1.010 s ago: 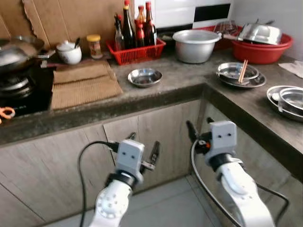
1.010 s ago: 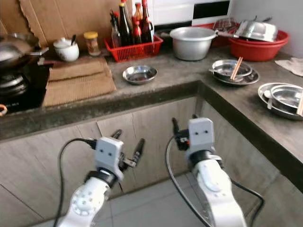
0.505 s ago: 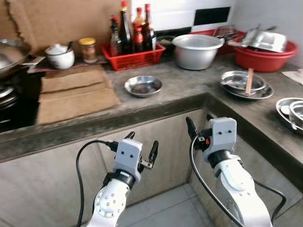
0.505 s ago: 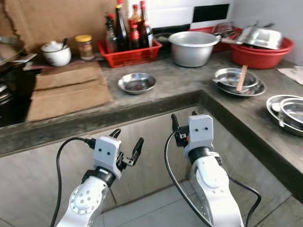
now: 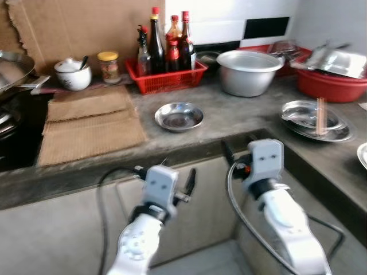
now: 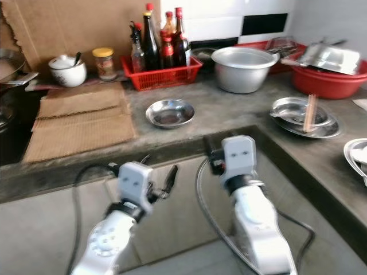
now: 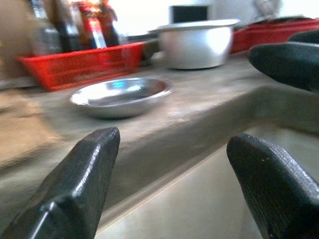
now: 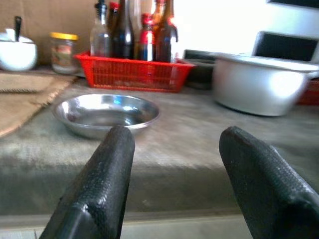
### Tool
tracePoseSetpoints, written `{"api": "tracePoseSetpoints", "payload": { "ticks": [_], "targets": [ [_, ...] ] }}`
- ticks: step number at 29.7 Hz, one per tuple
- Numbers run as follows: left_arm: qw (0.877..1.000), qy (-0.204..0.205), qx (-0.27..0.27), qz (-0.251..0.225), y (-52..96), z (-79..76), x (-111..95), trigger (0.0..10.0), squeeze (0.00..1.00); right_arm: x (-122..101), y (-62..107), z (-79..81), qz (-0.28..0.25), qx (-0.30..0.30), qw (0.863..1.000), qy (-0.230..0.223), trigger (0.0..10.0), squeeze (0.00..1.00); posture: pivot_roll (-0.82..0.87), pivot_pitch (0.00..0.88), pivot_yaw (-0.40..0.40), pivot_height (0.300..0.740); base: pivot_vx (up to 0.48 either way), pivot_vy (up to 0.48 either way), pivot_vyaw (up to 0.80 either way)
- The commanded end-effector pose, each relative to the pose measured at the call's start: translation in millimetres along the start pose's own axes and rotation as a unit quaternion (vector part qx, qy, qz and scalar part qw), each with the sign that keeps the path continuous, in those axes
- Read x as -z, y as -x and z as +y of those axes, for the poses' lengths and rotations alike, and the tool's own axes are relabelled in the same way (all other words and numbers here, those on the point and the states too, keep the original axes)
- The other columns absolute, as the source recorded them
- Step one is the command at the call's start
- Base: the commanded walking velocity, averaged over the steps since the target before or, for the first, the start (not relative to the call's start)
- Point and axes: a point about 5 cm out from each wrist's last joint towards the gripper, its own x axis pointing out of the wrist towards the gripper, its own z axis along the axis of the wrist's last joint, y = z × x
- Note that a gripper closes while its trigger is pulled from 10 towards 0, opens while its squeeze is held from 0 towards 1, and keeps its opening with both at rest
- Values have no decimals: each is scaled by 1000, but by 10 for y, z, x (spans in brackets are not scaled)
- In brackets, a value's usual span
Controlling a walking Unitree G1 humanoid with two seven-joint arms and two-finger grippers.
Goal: Kitchen organization
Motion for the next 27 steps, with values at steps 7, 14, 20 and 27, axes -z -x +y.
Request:
{"api": "tracePoseSetpoints", "payload": {
  "ticks": [7,14,20,27],
  "targets": [
    [1000,-9,-18,3,10,89,9,10000,0,-88,-144,84,-16,-17,1000,-21,10000,0,51,28,-27,740,310,0,0],
    [1000,-11,-19,0,-6,99,-2,10000,0,-111,-342,174,4,-54,997,-52,10000,0,54,32,-33,740,302,0,0],
    [1000,-4,-14,5,-4,79,6,10000,0,-94,-475,119,30,-42,998,-44,10000,0,58,35,-36,740,198,0,0],
    [1000,1,-4,8,6,34,19,10000,0,-188,-716,-71,62,9,997,-46,10000,0,56,45,-40,740,0,0,0]
  ]
}}
